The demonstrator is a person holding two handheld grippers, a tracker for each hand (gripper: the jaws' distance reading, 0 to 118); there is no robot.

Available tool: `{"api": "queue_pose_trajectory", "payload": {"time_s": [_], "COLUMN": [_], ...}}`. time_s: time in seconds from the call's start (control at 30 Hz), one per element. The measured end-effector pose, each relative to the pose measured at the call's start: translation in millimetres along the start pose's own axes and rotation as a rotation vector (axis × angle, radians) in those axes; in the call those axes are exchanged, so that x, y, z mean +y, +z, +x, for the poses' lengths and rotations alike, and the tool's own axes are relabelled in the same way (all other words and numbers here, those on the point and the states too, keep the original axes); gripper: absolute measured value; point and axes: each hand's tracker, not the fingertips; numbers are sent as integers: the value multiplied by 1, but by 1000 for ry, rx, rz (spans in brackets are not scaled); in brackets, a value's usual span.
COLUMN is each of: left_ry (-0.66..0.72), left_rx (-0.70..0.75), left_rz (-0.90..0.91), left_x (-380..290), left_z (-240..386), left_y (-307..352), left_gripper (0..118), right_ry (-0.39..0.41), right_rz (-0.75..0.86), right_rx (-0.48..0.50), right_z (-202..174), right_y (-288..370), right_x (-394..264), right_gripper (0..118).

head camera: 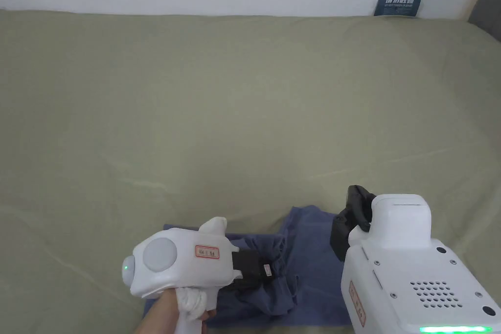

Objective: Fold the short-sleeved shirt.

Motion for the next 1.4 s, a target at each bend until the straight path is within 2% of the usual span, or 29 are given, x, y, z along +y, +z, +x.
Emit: {"api": "queue_pose_trajectory", "payload": {"time_s": [0.03,0.1,0.17,0.23,0.37,0.5,0.63,0.67,0.7,0.73,0.77,0.83,0.93,0.97,1.0,1.03,1.07,1.1,1.13,1.17,1.27,1.33,1.4], "left_ry": [23,27,-32,-74,-74,-25,-14,-14,27,34,17,58,85,96,88,75,33,-10,19,24,-3,-2,1], "left_rx": [-43,-33,-1,-29,122,178,20,-86,-93,-48,-42,-60,-175,-167,-162,-122,28,66,-23,-21,64,67,165], "left_rz": [1,3,56,125,249,235,156,132,128,126,170,117,102,93,93,93,84,85,77,106,193,241,304], "left_x": [1,6,9,7,-7,-11,-6,-3,-1,2,2,17,22,25,27,27,19,16,16,14,2,-8,-17], "left_z": [-2,-2,8,9,-10,-44,-67,-71,-75,-76,-79,-93,-93,-92,-91,-86,-76,-75,-74,-71,-55,-51,-51], "left_y": [6,21,54,98,176,195,185,180,173,162,158,144,134,129,126,119,112,113,118,130,164,193,229], "left_gripper": [1,1,1,1,1,1,2,14,47,110,118,110,109,103,86,33,11,10,10,10,10,10,10], "right_ry": [4,10,17,12,-2,-10,-3,3,9,12,13,14,10,5,3,4,5,6,9,13,30,32,23], "right_rz": [-6,-9,-6,8,46,67,61,59,54,50,46,43,45,46,45,45,45,46,49,56,85,96,101], "right_rx": [1,4,2,3,4,4,1,1,-3,-4,-6,-16,-36,-38,-38,-41,-42,-41,-42,-40,-41,-38,-23], "right_z": [0,-1,-3,-4,-8,-12,-14,-13,-13,-13,-12,-10,-7,-5,-4,-4,-3,-3,-2,-2,-2,-3,-3], "right_y": [-1,-1,0,3,8,9,11,12,12,12,12,12,10,10,9,9,9,10,11,12,14,16,16], "right_x": [-1,-1,2,5,11,14,15,14,13,13,12,12,13,14,16,17,18,19,20,22,25,27,29], "right_gripper": [7,7,7,7,7,7,7,7,7,7,7,7,7,7,7,7,7,7,7,7,7,7,7]}}
